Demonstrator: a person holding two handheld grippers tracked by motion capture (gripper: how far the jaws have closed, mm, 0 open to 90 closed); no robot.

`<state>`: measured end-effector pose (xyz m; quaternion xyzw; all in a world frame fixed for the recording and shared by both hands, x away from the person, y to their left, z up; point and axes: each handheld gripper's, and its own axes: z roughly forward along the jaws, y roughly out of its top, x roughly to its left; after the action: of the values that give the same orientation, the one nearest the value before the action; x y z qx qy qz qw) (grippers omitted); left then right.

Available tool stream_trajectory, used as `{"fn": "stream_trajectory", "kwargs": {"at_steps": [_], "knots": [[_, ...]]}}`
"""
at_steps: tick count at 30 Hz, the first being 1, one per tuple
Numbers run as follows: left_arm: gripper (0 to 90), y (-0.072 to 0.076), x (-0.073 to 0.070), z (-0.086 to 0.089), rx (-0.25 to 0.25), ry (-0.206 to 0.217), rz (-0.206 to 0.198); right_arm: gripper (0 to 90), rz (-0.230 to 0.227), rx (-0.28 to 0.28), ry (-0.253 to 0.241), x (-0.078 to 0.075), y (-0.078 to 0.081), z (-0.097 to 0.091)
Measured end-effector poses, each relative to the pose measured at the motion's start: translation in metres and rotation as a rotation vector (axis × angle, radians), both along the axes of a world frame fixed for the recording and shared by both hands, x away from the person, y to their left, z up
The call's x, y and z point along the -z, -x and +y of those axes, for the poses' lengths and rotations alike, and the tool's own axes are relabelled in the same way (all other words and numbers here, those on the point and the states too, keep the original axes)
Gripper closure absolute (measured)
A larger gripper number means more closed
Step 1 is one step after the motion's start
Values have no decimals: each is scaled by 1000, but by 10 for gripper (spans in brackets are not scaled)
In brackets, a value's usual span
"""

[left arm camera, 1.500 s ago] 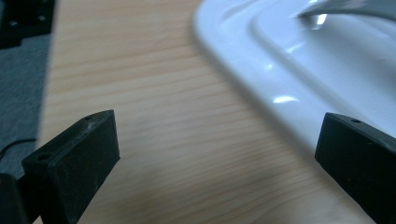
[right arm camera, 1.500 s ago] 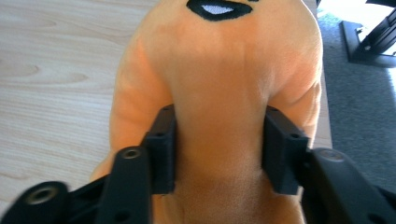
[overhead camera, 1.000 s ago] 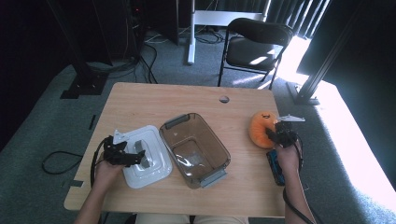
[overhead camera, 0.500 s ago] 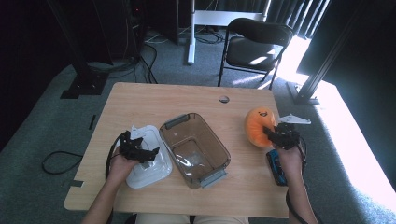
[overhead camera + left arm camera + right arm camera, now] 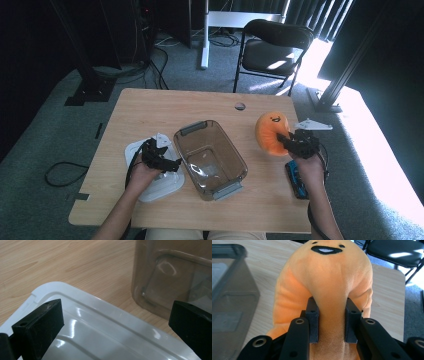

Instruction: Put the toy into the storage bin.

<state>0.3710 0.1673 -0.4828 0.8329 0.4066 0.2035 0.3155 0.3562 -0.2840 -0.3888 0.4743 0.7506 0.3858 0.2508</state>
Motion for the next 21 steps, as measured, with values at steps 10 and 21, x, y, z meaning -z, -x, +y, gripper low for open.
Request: {"fn": "stream_trajectory", "kwargs": {"at_steps": [10,21], "knots": [[3,1,-4,-10,28,-10,-1,715,-31,-50,-12,-19,3,8],[3,5,-11,-16,48,-16,-15,715,-86,-146,-7,-47,6,36]]}}
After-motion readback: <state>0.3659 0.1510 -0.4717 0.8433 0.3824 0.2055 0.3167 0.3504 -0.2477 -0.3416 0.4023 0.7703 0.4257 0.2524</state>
